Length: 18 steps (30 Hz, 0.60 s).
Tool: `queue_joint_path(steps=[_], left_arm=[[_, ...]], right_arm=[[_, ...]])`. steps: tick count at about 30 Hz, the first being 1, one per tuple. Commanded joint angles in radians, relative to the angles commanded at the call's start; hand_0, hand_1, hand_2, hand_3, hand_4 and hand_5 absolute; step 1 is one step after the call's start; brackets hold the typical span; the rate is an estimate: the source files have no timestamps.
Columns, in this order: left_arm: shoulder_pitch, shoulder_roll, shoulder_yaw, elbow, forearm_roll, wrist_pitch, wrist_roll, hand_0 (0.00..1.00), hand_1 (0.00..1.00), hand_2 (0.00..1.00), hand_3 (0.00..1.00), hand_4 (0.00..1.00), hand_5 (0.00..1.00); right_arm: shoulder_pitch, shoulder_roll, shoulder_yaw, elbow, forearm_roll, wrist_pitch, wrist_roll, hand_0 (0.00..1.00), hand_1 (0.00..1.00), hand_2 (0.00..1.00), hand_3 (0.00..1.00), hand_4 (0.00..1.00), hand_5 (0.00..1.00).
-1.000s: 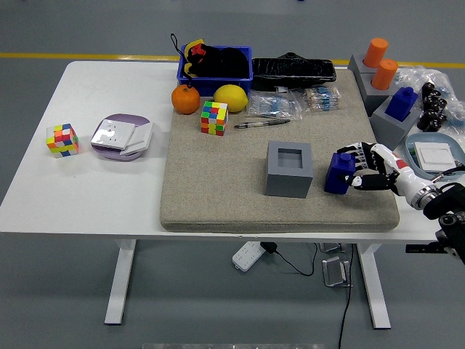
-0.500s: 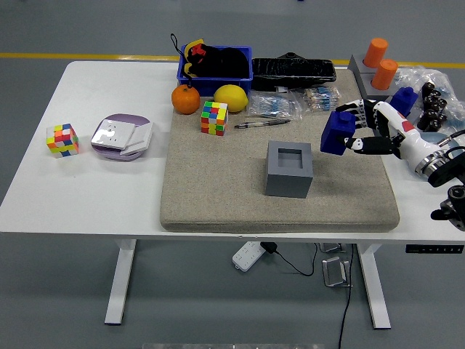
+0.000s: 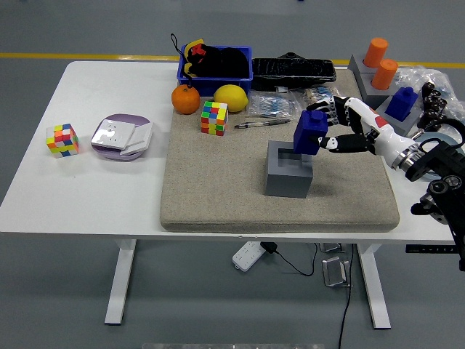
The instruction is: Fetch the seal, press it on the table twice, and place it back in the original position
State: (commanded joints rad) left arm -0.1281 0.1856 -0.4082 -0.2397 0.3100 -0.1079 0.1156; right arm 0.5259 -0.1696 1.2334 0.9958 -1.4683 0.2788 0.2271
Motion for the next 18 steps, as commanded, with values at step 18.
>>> queue_joint_path(steps=[18], left_arm=[[-0.004, 0.004, 0.009, -0.001, -0.001, 0.0, 0.0, 0.815, 0.817, 0.789, 0.836, 0.802, 0.41]], right_arm=[[0.019, 0.007, -0.059, -0.042, 0.019, -0.007, 0.012, 0.511, 0.394, 0.391, 0.427, 0.688, 0.002]])
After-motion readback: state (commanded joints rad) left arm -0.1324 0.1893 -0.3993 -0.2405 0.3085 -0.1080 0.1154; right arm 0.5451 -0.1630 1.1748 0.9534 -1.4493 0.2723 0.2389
